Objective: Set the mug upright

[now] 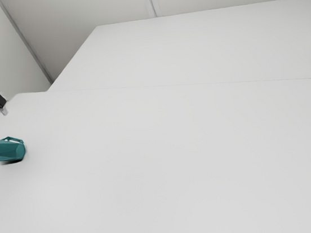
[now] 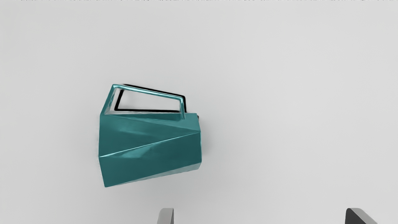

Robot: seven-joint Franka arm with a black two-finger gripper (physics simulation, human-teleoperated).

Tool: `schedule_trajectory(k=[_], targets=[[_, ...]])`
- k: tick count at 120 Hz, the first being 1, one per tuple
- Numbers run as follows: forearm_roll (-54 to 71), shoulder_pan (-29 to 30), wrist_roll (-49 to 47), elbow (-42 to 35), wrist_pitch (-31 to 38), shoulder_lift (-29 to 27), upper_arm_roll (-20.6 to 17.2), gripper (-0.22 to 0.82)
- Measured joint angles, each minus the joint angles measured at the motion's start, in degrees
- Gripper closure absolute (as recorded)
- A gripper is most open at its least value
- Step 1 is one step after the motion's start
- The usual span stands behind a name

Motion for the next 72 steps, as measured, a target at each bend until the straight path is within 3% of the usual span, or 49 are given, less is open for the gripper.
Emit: schedule_trajectory(k=[25,45,72], targets=[[-2.2,9.8,6.2,10.1,-2.9,7.8,-3.9,0.0],[-2.6,18.6,10.9,15.4,-4.7,13.0,-11.7,0.0],[-2.5,23.7,16.4,20.4,-5.9,19.5,-16.2,0.0]])
